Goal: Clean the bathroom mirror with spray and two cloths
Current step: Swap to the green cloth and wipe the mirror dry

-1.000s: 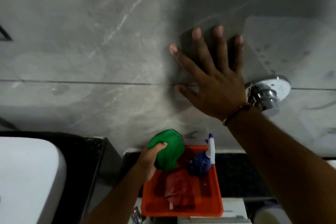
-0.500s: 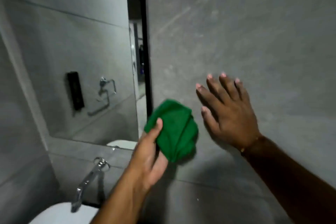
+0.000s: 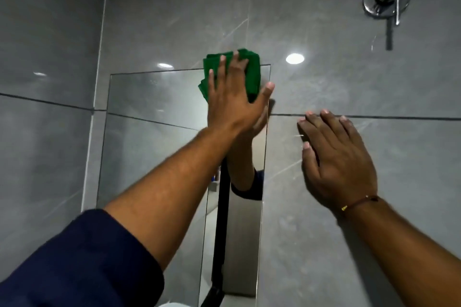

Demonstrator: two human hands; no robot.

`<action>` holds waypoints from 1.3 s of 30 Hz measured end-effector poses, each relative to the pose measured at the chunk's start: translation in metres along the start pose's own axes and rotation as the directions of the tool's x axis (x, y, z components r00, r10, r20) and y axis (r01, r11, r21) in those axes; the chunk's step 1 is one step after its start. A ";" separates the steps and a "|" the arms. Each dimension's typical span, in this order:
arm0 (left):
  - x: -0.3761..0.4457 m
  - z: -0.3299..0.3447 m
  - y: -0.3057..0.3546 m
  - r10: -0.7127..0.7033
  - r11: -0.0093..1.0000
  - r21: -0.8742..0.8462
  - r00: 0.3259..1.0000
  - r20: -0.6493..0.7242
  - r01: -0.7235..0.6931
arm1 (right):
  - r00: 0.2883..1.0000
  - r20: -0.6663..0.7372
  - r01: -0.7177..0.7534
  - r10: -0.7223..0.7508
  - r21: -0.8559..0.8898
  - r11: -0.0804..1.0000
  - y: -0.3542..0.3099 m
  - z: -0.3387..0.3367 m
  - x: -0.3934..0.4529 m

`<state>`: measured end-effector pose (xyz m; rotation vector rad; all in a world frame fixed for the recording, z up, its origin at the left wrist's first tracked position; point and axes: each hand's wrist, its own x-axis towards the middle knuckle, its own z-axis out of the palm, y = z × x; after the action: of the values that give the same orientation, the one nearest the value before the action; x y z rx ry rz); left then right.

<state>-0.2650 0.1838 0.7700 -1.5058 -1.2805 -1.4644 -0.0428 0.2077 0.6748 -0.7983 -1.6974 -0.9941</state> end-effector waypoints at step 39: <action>-0.057 0.008 -0.017 0.509 0.812 0.176 0.823 0.252 -0.556 | 0.945 -0.236 -0.157 0.225 0.277 0.948 -0.020 0.032 0.008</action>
<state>-0.2719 0.1857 0.7100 -1.6906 -0.9758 -0.7787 -0.0754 0.2274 0.6715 -0.6180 -1.4481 -0.6957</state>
